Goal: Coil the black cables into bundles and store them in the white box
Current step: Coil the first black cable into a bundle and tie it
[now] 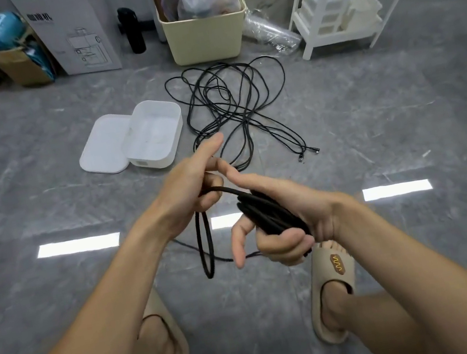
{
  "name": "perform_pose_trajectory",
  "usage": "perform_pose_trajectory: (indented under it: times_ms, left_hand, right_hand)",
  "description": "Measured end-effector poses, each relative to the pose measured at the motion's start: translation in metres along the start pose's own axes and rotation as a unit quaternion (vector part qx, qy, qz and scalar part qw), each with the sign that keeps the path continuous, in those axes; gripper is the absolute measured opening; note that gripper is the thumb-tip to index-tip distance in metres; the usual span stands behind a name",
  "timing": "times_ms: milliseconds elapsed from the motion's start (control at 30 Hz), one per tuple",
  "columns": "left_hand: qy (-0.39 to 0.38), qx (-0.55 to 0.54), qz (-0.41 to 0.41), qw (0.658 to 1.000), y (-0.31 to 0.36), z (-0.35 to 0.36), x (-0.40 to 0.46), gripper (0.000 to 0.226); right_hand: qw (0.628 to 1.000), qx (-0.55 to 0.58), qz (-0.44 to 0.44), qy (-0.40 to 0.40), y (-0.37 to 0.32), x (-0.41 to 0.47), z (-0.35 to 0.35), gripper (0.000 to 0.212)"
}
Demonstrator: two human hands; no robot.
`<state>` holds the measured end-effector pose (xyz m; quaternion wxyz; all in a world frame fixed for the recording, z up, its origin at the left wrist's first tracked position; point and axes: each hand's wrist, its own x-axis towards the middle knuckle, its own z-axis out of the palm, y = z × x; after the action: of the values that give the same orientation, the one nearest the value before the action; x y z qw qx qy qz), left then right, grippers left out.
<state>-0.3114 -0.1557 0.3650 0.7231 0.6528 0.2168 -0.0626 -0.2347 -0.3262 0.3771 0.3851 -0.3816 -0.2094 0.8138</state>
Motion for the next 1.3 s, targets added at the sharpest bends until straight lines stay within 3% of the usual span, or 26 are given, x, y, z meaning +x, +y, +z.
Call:
perform_pose_trajectory:
  times_ms: [67,133,233,333,433,500,600,800,933,1133,1300]
  left_hand:
    - [0.026,0.015,0.037,0.999,0.001,0.007,0.0,0.059]
    - [0.039,0.048,0.066,0.996,0.0,0.014,0.001,0.062]
    - [0.032,0.109,0.072,0.991,-0.002,0.024,-0.001,0.071]
    - [0.009,0.176,0.06,0.983,-0.01,0.028,-0.001,0.059]
    - [-0.041,0.131,0.018,0.99,-0.017,0.037,-0.003,0.068]
    - [-0.038,0.124,0.011,0.992,-0.02,0.041,0.0,0.059]
    - [-0.068,0.014,-0.016,0.997,-0.022,0.043,0.001,0.044]
    - [-0.16,-0.167,-0.071,0.97,-0.021,0.042,-0.003,0.059]
    - [-0.19,-0.084,-0.055,0.977,-0.02,0.038,-0.009,0.031]
    - [-0.185,0.038,-0.033,0.981,-0.023,0.041,-0.012,0.067]
    - [-0.19,0.141,-0.046,0.971,-0.031,0.042,-0.012,0.074]
  right_hand:
    - [0.992,0.056,-0.025,-0.11,0.003,0.004,0.002,0.089]
    - [0.975,0.094,-0.059,-0.191,0.005,0.008,0.005,0.075]
    - [0.954,0.13,-0.133,-0.237,0.005,0.007,0.01,0.051]
    - [0.939,0.203,-0.199,-0.196,0.002,-0.002,0.012,0.044]
    - [0.921,0.23,-0.274,-0.155,-0.002,-0.011,0.011,0.047]
    - [0.912,0.245,-0.309,-0.115,-0.005,-0.013,0.011,0.052]
    - [0.896,0.263,-0.352,-0.064,-0.004,-0.013,0.009,0.057]
    - [0.864,0.299,-0.403,-0.034,-0.001,-0.008,0.001,0.063]
    - [0.847,0.322,-0.424,-0.008,-0.002,-0.012,-0.004,0.065]
    - [0.822,0.329,-0.455,0.098,-0.007,-0.019,-0.008,0.058]
    - [0.79,0.329,-0.483,0.186,-0.009,-0.019,-0.011,0.055]
